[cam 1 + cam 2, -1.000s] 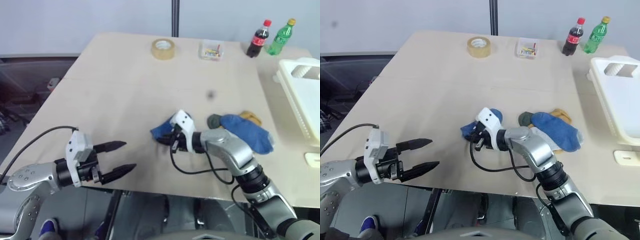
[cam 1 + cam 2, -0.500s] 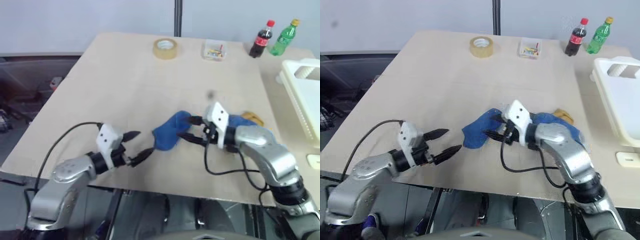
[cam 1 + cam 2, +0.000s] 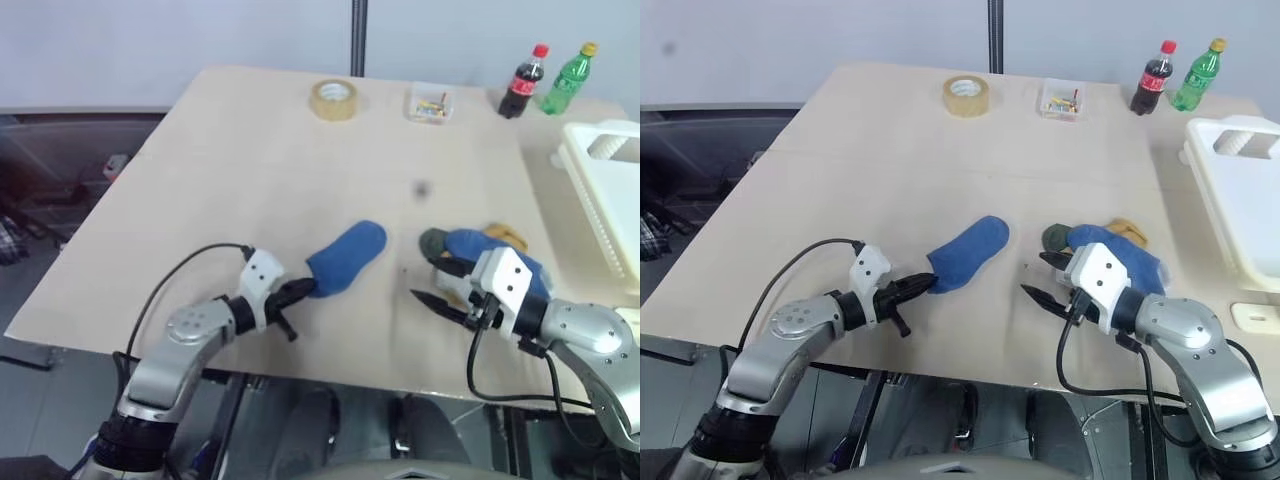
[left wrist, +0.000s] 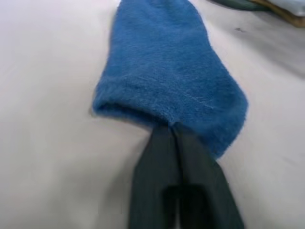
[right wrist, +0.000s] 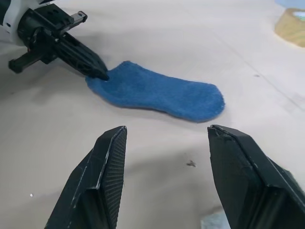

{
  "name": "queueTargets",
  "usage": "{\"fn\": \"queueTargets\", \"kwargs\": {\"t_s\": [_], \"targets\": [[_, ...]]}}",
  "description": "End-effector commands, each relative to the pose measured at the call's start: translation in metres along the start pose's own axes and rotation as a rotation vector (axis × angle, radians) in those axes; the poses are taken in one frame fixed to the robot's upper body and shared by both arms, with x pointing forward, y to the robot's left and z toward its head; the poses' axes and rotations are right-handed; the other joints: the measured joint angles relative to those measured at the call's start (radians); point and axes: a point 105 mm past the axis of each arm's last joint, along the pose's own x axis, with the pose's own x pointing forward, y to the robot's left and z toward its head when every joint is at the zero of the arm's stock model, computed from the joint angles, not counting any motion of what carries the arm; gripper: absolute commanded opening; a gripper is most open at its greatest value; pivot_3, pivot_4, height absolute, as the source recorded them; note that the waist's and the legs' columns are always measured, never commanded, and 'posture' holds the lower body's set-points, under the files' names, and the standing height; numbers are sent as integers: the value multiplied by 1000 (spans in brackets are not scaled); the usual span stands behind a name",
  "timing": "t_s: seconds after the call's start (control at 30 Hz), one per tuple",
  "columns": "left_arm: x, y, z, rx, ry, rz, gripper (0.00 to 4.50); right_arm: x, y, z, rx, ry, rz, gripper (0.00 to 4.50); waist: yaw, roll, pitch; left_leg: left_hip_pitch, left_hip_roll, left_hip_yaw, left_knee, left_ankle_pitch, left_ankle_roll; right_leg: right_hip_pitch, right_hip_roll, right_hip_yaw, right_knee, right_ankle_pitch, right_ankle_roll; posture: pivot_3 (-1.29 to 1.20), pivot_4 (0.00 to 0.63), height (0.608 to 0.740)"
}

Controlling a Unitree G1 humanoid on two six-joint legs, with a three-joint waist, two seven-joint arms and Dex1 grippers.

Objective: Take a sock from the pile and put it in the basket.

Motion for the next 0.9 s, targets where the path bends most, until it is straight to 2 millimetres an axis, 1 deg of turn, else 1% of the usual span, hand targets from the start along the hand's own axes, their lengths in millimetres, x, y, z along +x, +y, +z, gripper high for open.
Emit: {"fn": "queueTargets", "kwargs": {"t_s": [0.03, 0.1, 0.17, 0.23, 0.33, 0.37, 0.4, 0.47, 0.5, 0.53, 0.57, 0.6, 0.63, 0.67, 0.7, 0.73, 0.8, 0.9], "targets": [[-39, 33, -7, 78, 60, -12, 43, -2, 0, 12, -48, -43, -3, 2807, 0, 0, 0, 0, 1, 0, 0, 0, 0, 0, 1, 0, 0, 0, 0, 0, 150, 740], [-58, 48, -8, 140, 102, -49, 43, -1, 1, 12, -47, -50, 9, 2807, -1, 1, 0, 0, 3, 0, -1, 0, 0, -1, 3, 0, 0, 0, -1, 0, 150, 740], [-75, 73, -5, 213, 146, -51, 43, 3, 2, 12, -54, -64, 31, 2807, 3, 1, 0, 0, 3, 0, -1, 0, 0, -1, 3, 0, 0, 0, -1, 0, 150, 740], [-79, 90, 0, 245, 150, -29, 43, 6, 4, 13, -52, -80, 57, 2807, 9, 1, 0, -1, 3, 0, -1, 0, 0, -1, 2, -1, -1, 0, -1, 0, 150, 740], [-78, 99, 2, 222, 149, -19, 43, 10, 8, 15, -44, -103, 100, 2807, 6, -1, 0, -3, -1, 0, 1, -1, 1, 0, -1, -2, -3, 1, 1, 0, 150, 740], [-78, 98, 4, 172, 122, -10, 43, 11, 11, 15, -49, -108, 128, 2807, 4, -1, 0, -3, -1, 1, 1, -1, 2, 0, -1, -1, -3, 2, 3, 0, 150, 740], [-79, 96, 4, 136, 106, 15, 661, 11, 15, 16, -38, -113, 166, 2807, 3, -1, 1, -3, -1, 1, 1, -1, 2, 0, -1, -1, -4, 2, 4, 0, 150, 740], [-84, 92, 3, 50, 76, 82, 1302, 11, 21, 18, -13, -128, 229, 2807, -5, -1, 1, -3, -1, 1, 1, -2, 3, 0, -1, -1, -3, 2, 4, 0, 150, 740], [-89, 86, 3, -10, 52, 135, 1798, 10, 22, 21, -10, -141, 259, 2807, -14, -1, 1, -3, -1, 1, 1, -2, 3, -1, -1, -1, -2, 2, 4, 0, 150, 740], [-94, 80, 3, -67, 34, 182, 1798, 9, 22, 23, -11, -149, 269, 2807, -19, -1, 1, -3, 0, 1, 0, -2, 2, -1, -1, -1, -2, 2, 4, 0, 150, 740], [-97, 74, 3, -137, 12, 225, 1856, 8, 21, 24, -11, -153, 271, 3049, -27, -2, 1, -3, 1, 1, 0, -2, 2, -1, -1, 0, -2, 2, 4, 0, 150, 740], [-99, 65, 2, -207, -2, 253, 1864, 8, 21, 25, -10, -153, 281, 3369, -24, -2, 1, -3, 2, 1, 0, -2, 2, -1, -1, 0, -2, 2, 4, 0, 150, 740], [-99, 55, -1, -247, 1, 264, 1864, 8, 20, 25, -19, -152, 280, 3595, -24, -2, 1, -2, 2, 0, -1, -2, 2, -1, -1, -1, -1, 2, 4, 0, 150, 740], [-98, 45, -8, -293, 14, 296, 1864, 10, 17, 25, -18, -158, 269, 3901, -23, -2, 1, -2, 3, -1, -1, -2, 2, -1, -1, -2, -1, 2, 4, 0, 150, 740], [-99, 38, -12, -320, 26, 321, 1864, 12, 15, 25, -17, -163, 261, 4387, -22, -1, 1, -1, 3, -1, 0, -2, 2, 0, -2, -2, 0, 2, 4, 0, 150, 740], [-102, 39, -17, -352, 26, 392, 1864, 13, 13, 26, -30, -167, 257, 4456, -21, -1, 1, 0, 2, -1, 0, -2, 2, 0, -2, -1, 0, 2, 4, 0, 150, 740], [-106, 43, -24, -412, 24, 519, 1864, 15, 14, 27, -45, -175, 267, 4456, -12, -1, 1, 0, 2, -1, 0, -2, 1, 0, -2, -1, 0, 2, 4, 0, 150, 740], [-103, 39, -28, -434, 38, 562, 1864, 17, 16, 28, -59, -179, 286, 4456, 4, -3, -1, 0, 2, -1, 1, 0, 0, 0, -2, -2, 1, 2, 3, 0, 150, 740]]}}
